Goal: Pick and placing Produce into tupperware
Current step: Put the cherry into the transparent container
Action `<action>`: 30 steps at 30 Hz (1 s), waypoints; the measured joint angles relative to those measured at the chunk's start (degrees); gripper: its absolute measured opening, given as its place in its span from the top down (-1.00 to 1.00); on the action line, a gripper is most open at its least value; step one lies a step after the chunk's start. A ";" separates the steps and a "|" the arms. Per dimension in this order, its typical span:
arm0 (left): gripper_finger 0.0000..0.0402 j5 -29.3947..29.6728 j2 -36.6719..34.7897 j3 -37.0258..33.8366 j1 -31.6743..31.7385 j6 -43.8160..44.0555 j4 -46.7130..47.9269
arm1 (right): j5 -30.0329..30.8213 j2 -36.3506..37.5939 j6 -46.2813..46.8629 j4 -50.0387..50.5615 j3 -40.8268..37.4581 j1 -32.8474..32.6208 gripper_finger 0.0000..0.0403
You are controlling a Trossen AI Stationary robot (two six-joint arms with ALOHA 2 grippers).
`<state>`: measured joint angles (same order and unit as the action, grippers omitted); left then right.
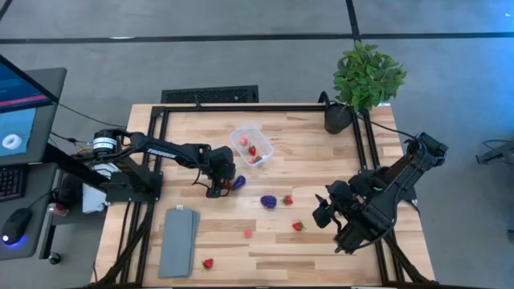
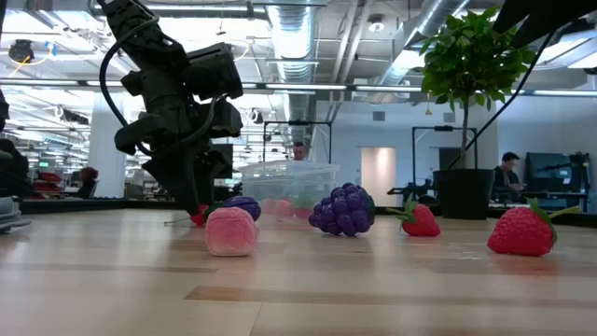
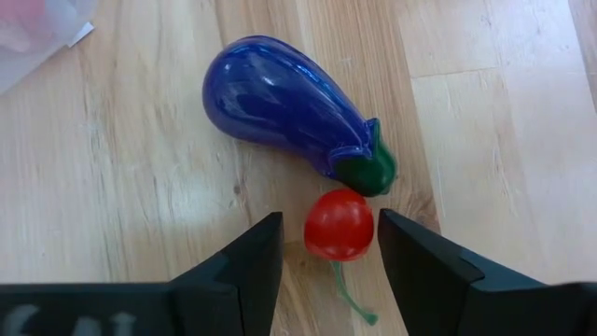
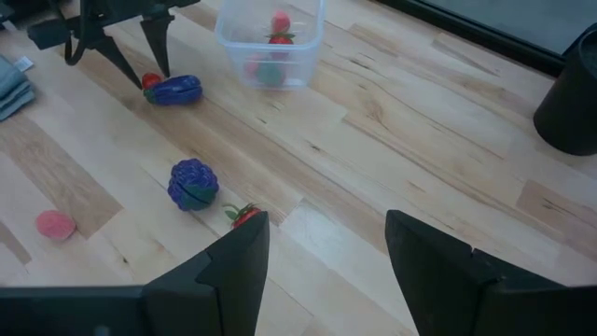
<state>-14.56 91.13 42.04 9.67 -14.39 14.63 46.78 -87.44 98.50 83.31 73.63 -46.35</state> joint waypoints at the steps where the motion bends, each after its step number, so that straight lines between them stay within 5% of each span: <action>1: 0.18 -0.01 0.00 0.00 0.00 0.00 0.00 | 0.00 0.00 0.00 0.00 -0.01 -0.01 -0.19; 30: 0.48 -0.09 -0.07 0.00 0.00 0.02 -0.07 | 0.00 0.00 0.00 0.00 0.00 -0.01 -0.19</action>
<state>-14.66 91.07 42.04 9.67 -14.37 14.57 46.78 -87.44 98.50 83.31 73.63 -46.36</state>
